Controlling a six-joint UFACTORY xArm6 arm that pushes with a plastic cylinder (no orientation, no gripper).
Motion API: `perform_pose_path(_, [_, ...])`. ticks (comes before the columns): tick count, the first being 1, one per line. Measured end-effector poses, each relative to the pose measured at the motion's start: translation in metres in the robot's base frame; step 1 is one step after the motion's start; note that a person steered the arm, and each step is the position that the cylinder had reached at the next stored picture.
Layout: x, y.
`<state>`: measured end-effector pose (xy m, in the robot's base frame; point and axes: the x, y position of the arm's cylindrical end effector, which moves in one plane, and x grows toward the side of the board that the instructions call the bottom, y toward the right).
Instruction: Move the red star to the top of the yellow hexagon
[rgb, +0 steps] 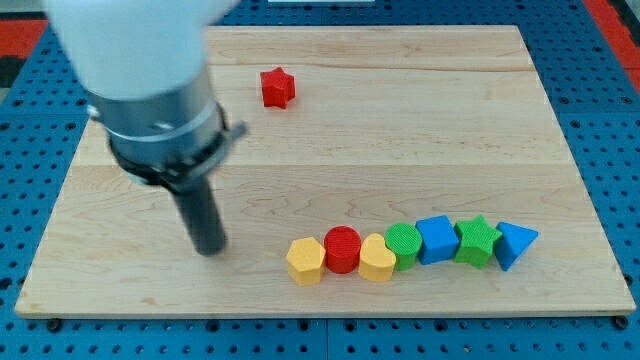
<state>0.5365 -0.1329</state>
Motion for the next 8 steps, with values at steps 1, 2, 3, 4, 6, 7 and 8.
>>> perform_pose_path(1, [-0.076,-0.042])
perform_pose_path(2, [-0.166,-0.057])
perform_pose_path(3, [-0.259,-0.027])
perform_pose_path(4, [-0.291,0.050])
perform_pose_path(6, [-0.232,0.074])
perform_pose_path(7, [-0.193,0.078])
perform_pose_path(8, [-0.149,0.078])
